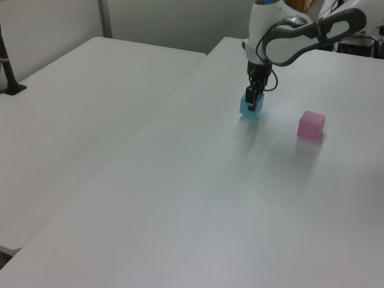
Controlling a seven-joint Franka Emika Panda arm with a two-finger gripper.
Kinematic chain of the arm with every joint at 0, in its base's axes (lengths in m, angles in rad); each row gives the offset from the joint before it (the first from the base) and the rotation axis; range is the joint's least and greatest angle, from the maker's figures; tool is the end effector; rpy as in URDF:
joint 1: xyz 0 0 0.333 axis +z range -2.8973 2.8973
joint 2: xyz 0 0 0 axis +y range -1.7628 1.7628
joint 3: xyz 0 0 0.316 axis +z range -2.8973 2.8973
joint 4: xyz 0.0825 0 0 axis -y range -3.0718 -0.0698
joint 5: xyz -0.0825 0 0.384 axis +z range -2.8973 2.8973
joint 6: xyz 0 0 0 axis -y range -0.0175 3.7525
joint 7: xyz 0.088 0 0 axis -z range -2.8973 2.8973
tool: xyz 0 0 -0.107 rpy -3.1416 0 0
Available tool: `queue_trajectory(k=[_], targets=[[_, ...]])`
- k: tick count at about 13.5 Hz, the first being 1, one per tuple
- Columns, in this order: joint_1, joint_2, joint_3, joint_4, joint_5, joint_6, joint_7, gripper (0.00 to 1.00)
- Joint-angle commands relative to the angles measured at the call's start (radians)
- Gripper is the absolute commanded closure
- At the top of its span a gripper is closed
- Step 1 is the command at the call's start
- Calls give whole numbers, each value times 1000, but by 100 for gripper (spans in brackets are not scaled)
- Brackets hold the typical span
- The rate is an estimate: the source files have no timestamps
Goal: Put blue cube on pink cube
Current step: 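Carry the blue cube over the pink cube and lower it onto it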
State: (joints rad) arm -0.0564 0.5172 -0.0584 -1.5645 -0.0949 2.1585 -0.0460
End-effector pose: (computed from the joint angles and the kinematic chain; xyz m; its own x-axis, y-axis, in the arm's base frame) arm 0.6949 -0.0781 0.3519 0.9976 -0.0065 0.0685 -0.0143 -0.9933 0.1147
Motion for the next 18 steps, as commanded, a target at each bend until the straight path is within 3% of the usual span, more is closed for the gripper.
queue_trajectory(k=[1, 6, 9, 12, 15, 18], targets=[[-12, -141, -1, -22, 15, -127, 26, 34], [-3, -337, 2, -23, 70, -435, 20, 34], [4, -428, 3, -57, 76, -526, 12, 34], [9, -555, 3, -198, 81, -503, -5, 34], [10, -664, 3, -395, 92, -338, -6, 34], [9, -668, 5, -451, 92, -287, -5, 34]])
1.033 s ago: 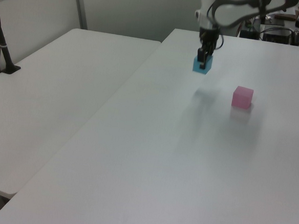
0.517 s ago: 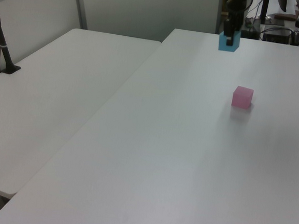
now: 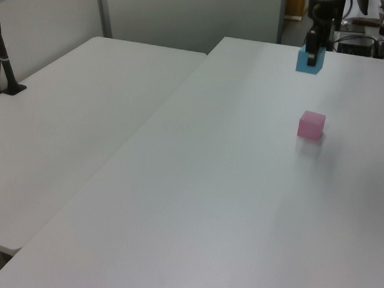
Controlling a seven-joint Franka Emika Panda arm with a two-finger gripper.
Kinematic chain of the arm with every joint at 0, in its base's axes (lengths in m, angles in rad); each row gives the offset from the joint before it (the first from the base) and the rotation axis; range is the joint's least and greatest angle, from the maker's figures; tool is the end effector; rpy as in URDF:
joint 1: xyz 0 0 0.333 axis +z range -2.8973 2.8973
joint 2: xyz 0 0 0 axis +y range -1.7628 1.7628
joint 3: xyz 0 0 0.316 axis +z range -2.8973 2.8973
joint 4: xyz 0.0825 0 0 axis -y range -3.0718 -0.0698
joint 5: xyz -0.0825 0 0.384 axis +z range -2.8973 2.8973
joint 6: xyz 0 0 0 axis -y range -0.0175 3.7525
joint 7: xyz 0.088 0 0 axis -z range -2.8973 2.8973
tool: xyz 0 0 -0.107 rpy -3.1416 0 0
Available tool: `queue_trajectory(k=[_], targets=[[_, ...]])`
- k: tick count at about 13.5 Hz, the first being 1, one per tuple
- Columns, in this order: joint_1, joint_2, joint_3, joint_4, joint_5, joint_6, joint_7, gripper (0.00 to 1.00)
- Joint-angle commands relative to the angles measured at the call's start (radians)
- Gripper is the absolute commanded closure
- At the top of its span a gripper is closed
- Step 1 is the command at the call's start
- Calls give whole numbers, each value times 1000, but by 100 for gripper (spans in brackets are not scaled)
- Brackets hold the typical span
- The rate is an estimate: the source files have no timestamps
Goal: Put blue cube on pink cube
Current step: 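Carry the blue cube over the pink cube and lower it onto it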
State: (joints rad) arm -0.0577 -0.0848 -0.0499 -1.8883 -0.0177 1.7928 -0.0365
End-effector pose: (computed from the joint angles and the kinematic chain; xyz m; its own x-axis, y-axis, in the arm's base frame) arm 0.5317 -0.0597 0.5386 0.9977 -0.0669 -0.0113 -0.0668 -0.9977 0.0126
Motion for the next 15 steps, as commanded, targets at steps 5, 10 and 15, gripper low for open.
queue_trajectory(k=[5, 10, 15], targets=[[9, -59, 4, -293, -7, 271, 4, 34], [-1, -14, 4, -341, -56, 350, 21, 34], [-7, 20, 2, -347, -94, 373, 21, 34]])
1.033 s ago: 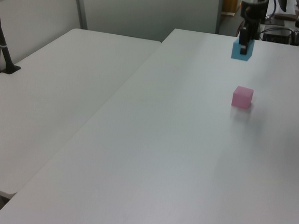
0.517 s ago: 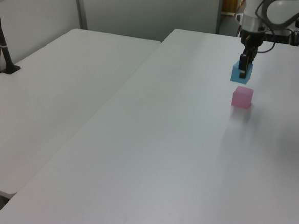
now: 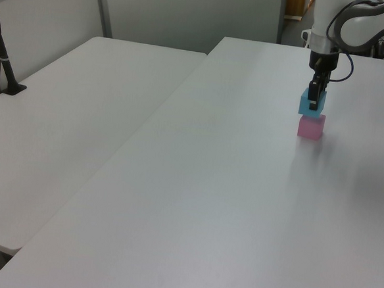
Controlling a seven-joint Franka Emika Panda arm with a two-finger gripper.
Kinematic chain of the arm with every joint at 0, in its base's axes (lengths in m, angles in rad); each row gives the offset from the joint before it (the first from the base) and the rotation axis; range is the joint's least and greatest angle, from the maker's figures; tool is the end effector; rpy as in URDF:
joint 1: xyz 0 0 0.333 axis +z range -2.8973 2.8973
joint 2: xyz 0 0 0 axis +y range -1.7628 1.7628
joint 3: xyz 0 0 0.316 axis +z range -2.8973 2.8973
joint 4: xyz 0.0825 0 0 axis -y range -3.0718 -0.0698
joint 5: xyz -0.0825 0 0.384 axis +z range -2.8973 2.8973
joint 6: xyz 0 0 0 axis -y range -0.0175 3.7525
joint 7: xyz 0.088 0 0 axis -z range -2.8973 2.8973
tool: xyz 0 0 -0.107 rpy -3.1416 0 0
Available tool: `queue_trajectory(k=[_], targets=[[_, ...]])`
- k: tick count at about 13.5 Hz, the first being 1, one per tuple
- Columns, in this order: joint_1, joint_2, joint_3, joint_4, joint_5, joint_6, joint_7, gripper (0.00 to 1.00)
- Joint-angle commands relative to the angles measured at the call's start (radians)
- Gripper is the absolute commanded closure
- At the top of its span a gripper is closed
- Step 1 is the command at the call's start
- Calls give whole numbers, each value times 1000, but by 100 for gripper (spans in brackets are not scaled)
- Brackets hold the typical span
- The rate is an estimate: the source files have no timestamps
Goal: Put blue cube on pink cube
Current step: 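Carry the blue cube over the pink cube and lower it onto it, then open the gripper to release the blue cube on the pink cube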
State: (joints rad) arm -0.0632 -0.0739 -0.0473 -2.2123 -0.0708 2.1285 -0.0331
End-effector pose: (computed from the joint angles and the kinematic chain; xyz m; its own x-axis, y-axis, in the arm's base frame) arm 0.5106 -0.0600 0.4095 0.9991 -0.0398 -0.0128 -0.0390 -0.9977 0.0558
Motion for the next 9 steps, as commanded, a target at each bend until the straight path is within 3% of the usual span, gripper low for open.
queue_trajectory(k=[1, 9], targets=[[-6, 11, 0, -26, -58, 45, 18, 34], [-17, 10, 0, -55, -89, 61, 18, 34]])
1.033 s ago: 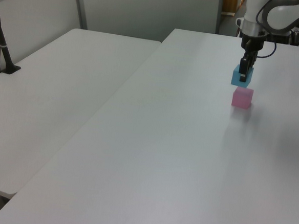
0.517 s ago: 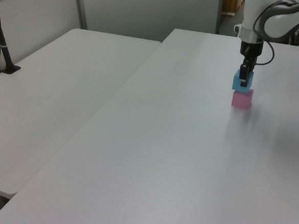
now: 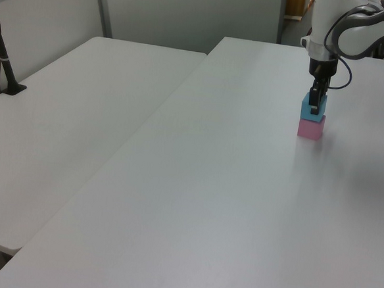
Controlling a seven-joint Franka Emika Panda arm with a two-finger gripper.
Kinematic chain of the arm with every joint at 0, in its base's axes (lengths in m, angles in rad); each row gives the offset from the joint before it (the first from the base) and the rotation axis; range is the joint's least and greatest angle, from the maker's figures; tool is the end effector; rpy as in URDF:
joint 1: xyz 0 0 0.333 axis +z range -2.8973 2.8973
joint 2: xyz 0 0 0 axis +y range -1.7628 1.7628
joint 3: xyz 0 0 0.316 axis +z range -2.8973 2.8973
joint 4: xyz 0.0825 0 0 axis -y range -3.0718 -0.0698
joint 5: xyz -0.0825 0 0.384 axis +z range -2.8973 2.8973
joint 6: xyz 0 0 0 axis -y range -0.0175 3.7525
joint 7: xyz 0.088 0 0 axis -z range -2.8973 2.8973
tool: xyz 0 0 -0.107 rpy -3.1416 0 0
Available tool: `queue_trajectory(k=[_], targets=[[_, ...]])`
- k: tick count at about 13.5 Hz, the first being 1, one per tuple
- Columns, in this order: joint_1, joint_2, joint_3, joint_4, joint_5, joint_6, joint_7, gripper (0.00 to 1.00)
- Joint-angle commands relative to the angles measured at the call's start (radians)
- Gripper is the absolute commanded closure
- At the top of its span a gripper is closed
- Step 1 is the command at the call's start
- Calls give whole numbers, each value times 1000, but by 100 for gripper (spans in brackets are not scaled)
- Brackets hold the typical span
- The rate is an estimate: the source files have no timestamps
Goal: Put blue cube on pink cube
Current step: 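Open the gripper to release the blue cube on the pink cube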
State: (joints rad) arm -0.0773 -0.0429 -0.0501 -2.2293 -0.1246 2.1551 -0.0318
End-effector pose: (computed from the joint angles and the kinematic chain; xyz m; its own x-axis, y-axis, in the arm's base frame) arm 0.5100 -0.0705 0.3884 0.9989 -0.0269 -0.0378 -0.0231 -0.9949 0.0982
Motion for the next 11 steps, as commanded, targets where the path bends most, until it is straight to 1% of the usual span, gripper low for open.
queue_trajectory(k=[1, 6, 7, 8, 9, 11], targets=[[-2, -25, 3, -42, -43, 34, 16, 34], [-1, -37, 3, -42, -43, 25, 16, 34], [-1, -38, 3, -44, -43, 22, 16, 31], [-1, -37, 3, -42, -44, 16, 15, 20], [1, -38, 3, -42, -47, 12, 15, 14], [4, -38, 3, -42, -50, 6, 16, 6]])
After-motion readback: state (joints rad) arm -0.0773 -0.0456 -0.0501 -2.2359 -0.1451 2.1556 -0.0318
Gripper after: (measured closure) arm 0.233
